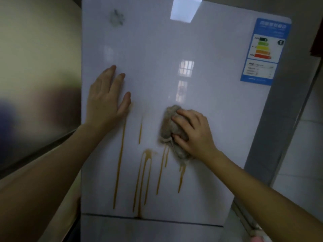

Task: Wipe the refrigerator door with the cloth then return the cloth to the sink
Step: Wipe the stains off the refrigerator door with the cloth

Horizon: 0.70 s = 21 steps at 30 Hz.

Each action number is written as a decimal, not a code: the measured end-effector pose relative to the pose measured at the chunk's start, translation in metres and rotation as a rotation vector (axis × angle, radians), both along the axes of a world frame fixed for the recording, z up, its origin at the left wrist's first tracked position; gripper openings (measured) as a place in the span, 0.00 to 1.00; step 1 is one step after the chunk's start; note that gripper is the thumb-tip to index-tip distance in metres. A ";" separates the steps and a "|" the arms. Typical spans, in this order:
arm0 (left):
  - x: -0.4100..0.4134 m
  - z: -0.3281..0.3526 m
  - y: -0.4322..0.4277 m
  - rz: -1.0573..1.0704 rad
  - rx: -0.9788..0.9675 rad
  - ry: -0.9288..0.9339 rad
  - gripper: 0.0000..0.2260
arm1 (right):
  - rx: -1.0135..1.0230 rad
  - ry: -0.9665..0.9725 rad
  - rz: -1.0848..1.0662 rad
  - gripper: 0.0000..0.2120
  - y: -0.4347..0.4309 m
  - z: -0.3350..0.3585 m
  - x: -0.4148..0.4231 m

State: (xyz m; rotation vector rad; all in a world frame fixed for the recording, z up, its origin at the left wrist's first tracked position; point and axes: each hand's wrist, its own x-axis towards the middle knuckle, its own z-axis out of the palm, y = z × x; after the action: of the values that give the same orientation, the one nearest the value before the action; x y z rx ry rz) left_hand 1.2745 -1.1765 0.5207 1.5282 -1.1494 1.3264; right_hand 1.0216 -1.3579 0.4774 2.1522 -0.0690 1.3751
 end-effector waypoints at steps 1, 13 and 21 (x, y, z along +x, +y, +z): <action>0.005 -0.009 0.005 0.022 0.007 0.006 0.24 | -0.041 0.067 0.014 0.24 0.003 -0.008 0.007; 0.039 -0.132 0.021 0.030 0.158 -0.045 0.24 | -0.170 0.161 0.028 0.22 0.034 0.019 0.065; 0.044 -0.145 0.025 -0.006 0.152 -0.019 0.23 | -0.017 0.031 0.023 0.26 0.060 0.036 0.097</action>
State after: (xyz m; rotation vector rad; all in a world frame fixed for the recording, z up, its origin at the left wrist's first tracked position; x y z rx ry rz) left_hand 1.3187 -1.1518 0.3759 1.6218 -1.2908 1.2768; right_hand 1.1187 -1.2975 0.5130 2.1659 -0.0208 1.3492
